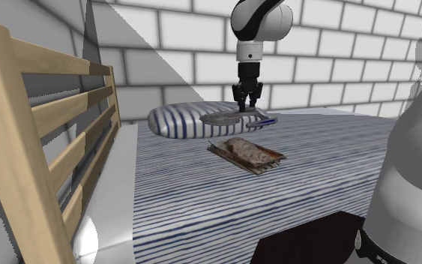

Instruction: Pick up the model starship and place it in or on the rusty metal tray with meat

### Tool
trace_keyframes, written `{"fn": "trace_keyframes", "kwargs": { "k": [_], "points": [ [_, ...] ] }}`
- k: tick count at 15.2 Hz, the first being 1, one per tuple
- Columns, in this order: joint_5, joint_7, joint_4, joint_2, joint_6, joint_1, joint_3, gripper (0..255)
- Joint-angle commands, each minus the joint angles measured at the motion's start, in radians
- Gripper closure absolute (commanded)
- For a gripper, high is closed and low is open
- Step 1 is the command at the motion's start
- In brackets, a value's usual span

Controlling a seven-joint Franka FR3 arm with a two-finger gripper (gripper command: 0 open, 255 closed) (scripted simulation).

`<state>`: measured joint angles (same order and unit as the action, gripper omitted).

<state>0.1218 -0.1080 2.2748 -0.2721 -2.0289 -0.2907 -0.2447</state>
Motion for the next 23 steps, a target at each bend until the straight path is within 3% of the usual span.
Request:
{"fn": "trace_keyframes", "kwargs": {
  "k": [1,2,19,23],
  "points": [
    [0.015,-0.048,0.018,-0.030,0.007,-0.024,-0.031,255],
    [0.026,-0.082,0.027,-0.046,0.011,-0.041,-0.054,255],
    [0.020,-0.086,0.173,0.054,-0.234,-0.041,-0.078,255],
    [0.020,-0.086,0.176,0.058,-0.240,-0.041,-0.078,255]
  ]
}}
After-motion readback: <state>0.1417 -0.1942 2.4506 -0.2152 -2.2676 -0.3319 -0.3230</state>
